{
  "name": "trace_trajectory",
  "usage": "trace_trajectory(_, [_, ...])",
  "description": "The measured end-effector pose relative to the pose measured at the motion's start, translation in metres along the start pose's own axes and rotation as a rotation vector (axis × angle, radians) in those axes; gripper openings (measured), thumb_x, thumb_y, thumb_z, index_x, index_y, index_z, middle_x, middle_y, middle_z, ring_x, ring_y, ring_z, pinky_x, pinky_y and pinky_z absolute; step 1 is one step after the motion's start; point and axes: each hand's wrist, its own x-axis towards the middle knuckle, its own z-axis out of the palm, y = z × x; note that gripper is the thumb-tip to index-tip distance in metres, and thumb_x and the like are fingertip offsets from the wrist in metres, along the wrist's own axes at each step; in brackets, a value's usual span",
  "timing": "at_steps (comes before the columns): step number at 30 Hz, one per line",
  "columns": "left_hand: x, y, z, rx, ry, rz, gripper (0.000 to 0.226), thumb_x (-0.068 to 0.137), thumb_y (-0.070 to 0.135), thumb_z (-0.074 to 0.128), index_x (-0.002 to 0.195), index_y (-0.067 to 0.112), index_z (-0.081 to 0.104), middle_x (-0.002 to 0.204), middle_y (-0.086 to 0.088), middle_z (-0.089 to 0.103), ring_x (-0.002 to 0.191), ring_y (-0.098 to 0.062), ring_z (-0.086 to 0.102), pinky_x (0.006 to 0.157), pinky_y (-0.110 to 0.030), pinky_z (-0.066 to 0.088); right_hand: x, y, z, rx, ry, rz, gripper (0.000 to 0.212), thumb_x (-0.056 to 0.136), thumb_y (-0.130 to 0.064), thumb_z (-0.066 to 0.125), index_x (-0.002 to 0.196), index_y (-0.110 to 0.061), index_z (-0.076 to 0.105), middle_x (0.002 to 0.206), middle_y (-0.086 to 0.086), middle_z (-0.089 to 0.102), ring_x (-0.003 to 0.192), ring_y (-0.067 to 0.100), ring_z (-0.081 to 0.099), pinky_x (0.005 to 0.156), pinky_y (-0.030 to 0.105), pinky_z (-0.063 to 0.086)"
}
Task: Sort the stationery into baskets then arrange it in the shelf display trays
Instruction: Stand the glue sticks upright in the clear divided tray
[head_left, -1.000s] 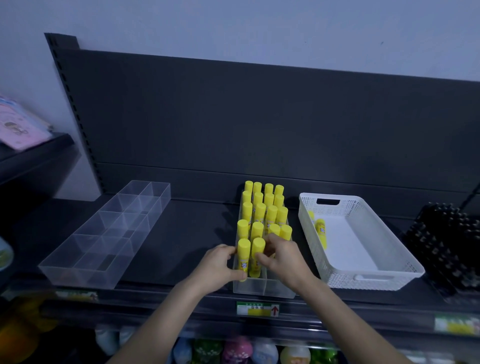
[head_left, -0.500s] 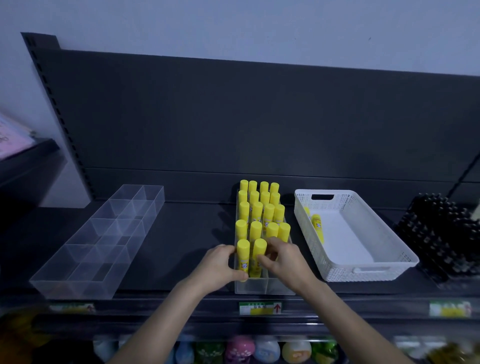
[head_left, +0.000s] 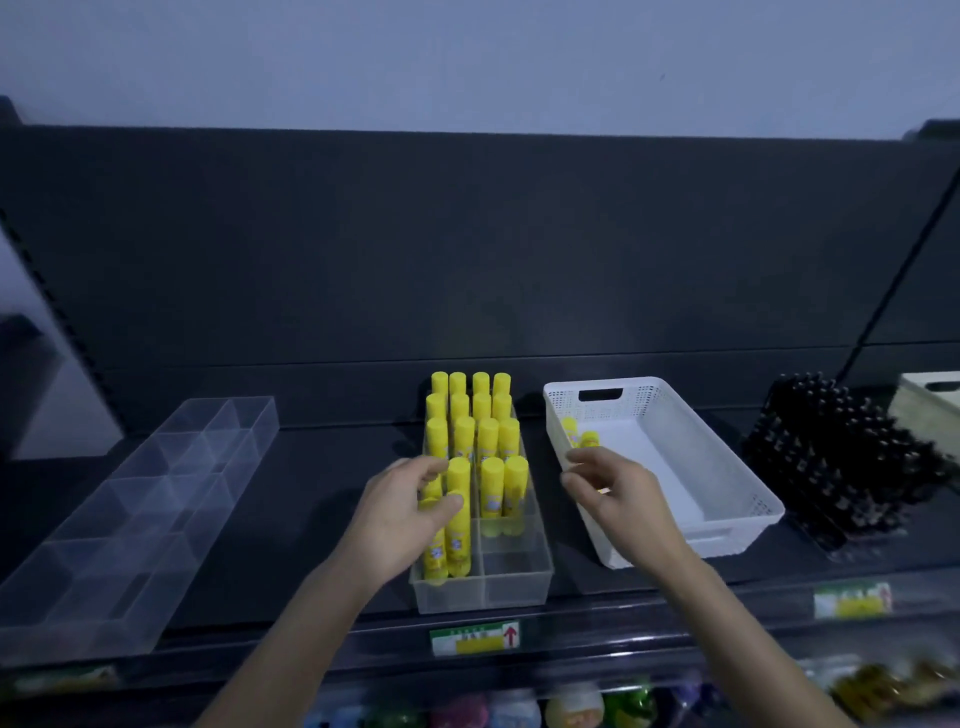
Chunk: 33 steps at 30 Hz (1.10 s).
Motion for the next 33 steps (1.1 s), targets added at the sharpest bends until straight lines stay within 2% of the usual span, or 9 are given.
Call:
trace_trajectory(5, [0.021,0.054,0.043,-0.069,0.123,0.027,0.029,0.088,0.015,0.061,0.116,0.011,0.063,0.104,0.001,0.061,0.096,-0.011,0.054,0.092,-0.031,0.048,0.021,0.045,-0.052,-0.023,0.01,0.09,0.028,0.088,-0.014,0.059,0.114,-0.006,0.062,0.084,0.002,0.065,0.086,0.021,0.063,0.077,0.027,0.044])
trace_trajectory(12, [0.07,0.111,0.132,-0.052,-0.033,-0.031,0.023,0.09,0.011,0.055,0.109,0.001,0.065,0.106,-0.012,0.068,0.103,-0.025,0.061,0.088,-0.028,0.046,0.058,0.102,-0.097,-0.115,-0.163,0.127,0.038,0.09,-0.019,0.056,0.126,-0.007,0.054,0.107,0.006,0.067,0.099,0.018,0.059,0.08,0.021,0.04])
trace_trajectory(15, [0.091,0.11,0.15,-0.024,-0.098,-0.158,0.025,0.084,0.024,0.045,0.079,0.006,0.061,0.09,-0.024,0.06,0.086,-0.032,0.057,0.079,-0.032,0.044,0.075,0.113,-0.1,-0.148,-0.253,0.139,0.039,0.09,-0.02,0.055,0.127,-0.007,0.053,0.103,0.005,0.066,0.093,0.015,0.055,0.078,0.019,0.037])
trace_trajectory(17, [0.108,0.107,0.16,0.011,-0.136,-0.21,0.025,0.087,0.018,0.043,0.063,0.023,0.04,0.083,-0.013,0.049,0.08,-0.024,0.045,0.072,-0.027,0.035,0.085,0.119,-0.098,-0.173,-0.314,0.147,0.039,0.091,-0.022,0.053,0.128,-0.008,0.053,0.1,0.003,0.064,0.095,0.016,0.055,0.08,0.021,0.039])
trace_trajectory(21, [0.145,0.103,0.181,0.124,-0.22,-0.307,0.018,0.094,0.009,0.041,0.094,0.016,0.057,0.104,-0.002,0.055,0.098,-0.021,0.047,0.08,-0.024,0.038,0.106,0.125,-0.092,-0.277,-0.405,0.179,0.032,0.093,-0.021,0.048,0.12,-0.006,0.056,0.113,0.01,0.064,0.106,0.025,0.057,0.078,0.026,0.042])
trace_trajectory(24, [0.171,0.104,0.197,0.327,-0.291,-0.353,0.027,0.093,0.004,0.038,0.117,-0.001,0.049,0.126,-0.016,0.051,0.113,-0.03,0.05,0.089,-0.032,0.044,0.119,0.133,-0.084,-0.379,-0.471,0.206,0.016,0.092,-0.019,0.045,0.088,-0.006,0.052,0.089,0.008,0.057,0.086,0.027,0.049,0.061,0.028,0.036])
trace_trajectory(28, [0.195,0.099,0.216,0.474,-0.364,-0.399,0.03,0.089,0.003,0.045,0.119,0.001,0.052,0.127,-0.015,0.055,0.116,-0.031,0.054,0.089,-0.032,0.047,0.13,0.142,-0.077,-0.467,-0.566,0.262,0.036,0.093,-0.023,0.045,0.063,-0.018,0.026,0.066,-0.005,0.032,0.084,0.019,0.038,0.056,0.027,0.029])
trace_trajectory(30, [0.205,0.093,0.221,0.457,-0.36,-0.407,0.029,0.088,0.013,0.052,0.116,0.006,0.053,0.124,-0.012,0.058,0.114,-0.029,0.056,0.086,-0.031,0.047,0.136,0.142,-0.075,-0.482,-0.611,0.278,0.02,0.094,-0.029,0.045,0.078,-0.017,0.045,0.081,-0.001,0.051,0.096,0.021,0.048,0.07,0.028,0.035])
trace_trajectory(33, [0.213,0.088,0.225,0.336,-0.373,-0.437,0.019,0.085,0.022,0.062,0.095,0.008,0.053,0.107,-0.01,0.06,0.1,-0.026,0.058,0.08,-0.032,0.049,0.141,0.135,-0.071,-0.48,-0.62,0.302,0.042,0.094,-0.04,0.044,0.115,-0.004,0.053,0.122,0.011,0.057,0.114,0.026,0.054,0.079,0.028,0.04])
